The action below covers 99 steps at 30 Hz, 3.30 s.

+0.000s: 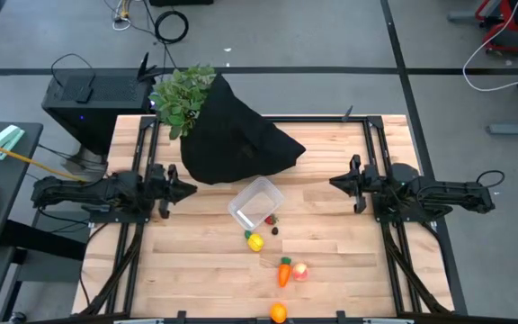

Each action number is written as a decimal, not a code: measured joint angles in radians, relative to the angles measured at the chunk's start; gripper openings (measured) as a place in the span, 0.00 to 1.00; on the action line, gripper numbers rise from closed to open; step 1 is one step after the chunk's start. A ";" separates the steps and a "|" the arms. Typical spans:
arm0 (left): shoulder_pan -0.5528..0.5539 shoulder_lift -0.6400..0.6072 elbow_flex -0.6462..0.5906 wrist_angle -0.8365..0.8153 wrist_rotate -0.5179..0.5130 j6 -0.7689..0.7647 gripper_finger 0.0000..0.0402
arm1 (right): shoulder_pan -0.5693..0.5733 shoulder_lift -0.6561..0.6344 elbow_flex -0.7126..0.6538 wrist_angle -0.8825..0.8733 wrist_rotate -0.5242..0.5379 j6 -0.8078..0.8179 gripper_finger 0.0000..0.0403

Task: Pick and placing Produce into tupperware
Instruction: Put the orange into the transparent bin

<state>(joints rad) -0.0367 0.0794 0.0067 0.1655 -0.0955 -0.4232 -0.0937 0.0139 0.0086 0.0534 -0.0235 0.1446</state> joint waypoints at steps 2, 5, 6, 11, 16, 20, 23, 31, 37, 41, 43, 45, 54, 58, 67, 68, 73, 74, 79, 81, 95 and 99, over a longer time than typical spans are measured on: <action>0.000 0.001 0.000 0.092 0.000 -0.010 0.13 | 0.000 0.000 0.000 0.011 0.000 0.037 0.10; 0.000 0.001 0.000 0.240 0.003 0.057 0.12 | 0.000 0.000 0.000 0.049 0.002 0.131 0.10; -0.001 0.002 0.001 0.283 0.011 0.095 0.11 | 0.000 0.000 0.000 0.068 0.013 0.179 0.10; -0.035 0.044 0.088 0.310 0.091 0.246 0.09 | 0.000 0.000 0.000 0.195 0.049 0.428 0.10; -0.127 0.181 0.206 0.306 0.122 0.326 0.06 | 0.000 0.000 0.000 0.301 0.049 0.557 0.10; -0.240 0.354 0.301 0.299 0.126 0.349 0.04 | 0.000 0.000 0.008 0.365 0.054 0.608 0.10; -0.324 0.487 0.368 0.299 0.121 0.417 0.02 | 0.006 0.020 0.053 0.366 0.057 0.664 0.10; -0.498 0.649 0.514 0.260 0.002 0.461 0.03 | 0.131 0.379 0.333 0.365 0.050 0.641 0.10; -0.686 0.686 0.616 0.129 -0.175 0.474 0.01 | 0.291 0.797 0.667 0.211 -0.130 0.635 0.09; -0.820 0.745 0.674 0.109 -0.338 0.498 0.03 | 0.342 0.923 0.866 -0.114 -0.216 0.605 0.04; -0.877 0.788 0.709 0.110 -0.414 0.522 0.03 | 0.368 0.946 0.942 -0.223 -0.236 0.572 0.02; -0.923 0.835 0.748 0.110 -0.497 0.528 0.02 | 0.391 0.950 1.007 -0.299 -0.258 0.536 0.01; -0.955 1.130 0.973 0.111 -0.792 0.522 0.04 | 0.566 0.951 1.162 -0.750 -0.360 0.568 0.08; -0.908 1.264 1.092 0.110 -0.852 0.498 0.06 | 0.643 0.957 1.162 -0.821 -0.421 0.495 0.08; -0.815 1.464 1.364 0.118 -0.851 0.374 0.02 | 0.797 1.057 1.162 -0.712 -0.416 0.353 0.09; -0.810 1.473 1.377 0.115 -0.851 0.376 0.02 | 0.804 1.074 1.162 -0.684 -0.416 0.343 0.09; -0.797 1.487 1.402 0.097 -0.851 0.390 0.06 | 0.830 1.159 1.162 -0.659 -0.410 0.315 0.12; -0.799 1.486 1.402 0.081 -0.851 0.390 0.07 | 0.833 1.173 1.162 -0.657 -0.403 0.313 0.12; -0.851 1.436 1.401 -0.132 -0.851 0.340 0.07 | 0.837 1.244 1.162 -0.554 -0.349 0.349 0.14; -0.886 1.394 1.401 -0.261 -0.853 0.262 0.05 | 0.837 1.264 1.162 -0.471 -0.327 0.357 0.14; -1.000 1.254 1.401 -0.932 -0.919 -0.235 0.03 | 0.827 1.405 1.163 -0.239 -0.133 0.302 0.15; -1.007 1.254 1.401 -0.984 -0.918 -0.276 0.01 | 0.811 1.502 1.256 -0.221 -0.131 0.216 0.15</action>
<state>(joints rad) -1.0438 1.3338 1.4075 -0.8186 -1.0138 -0.6996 0.7173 1.5157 1.2649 -0.1675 -0.1549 0.3601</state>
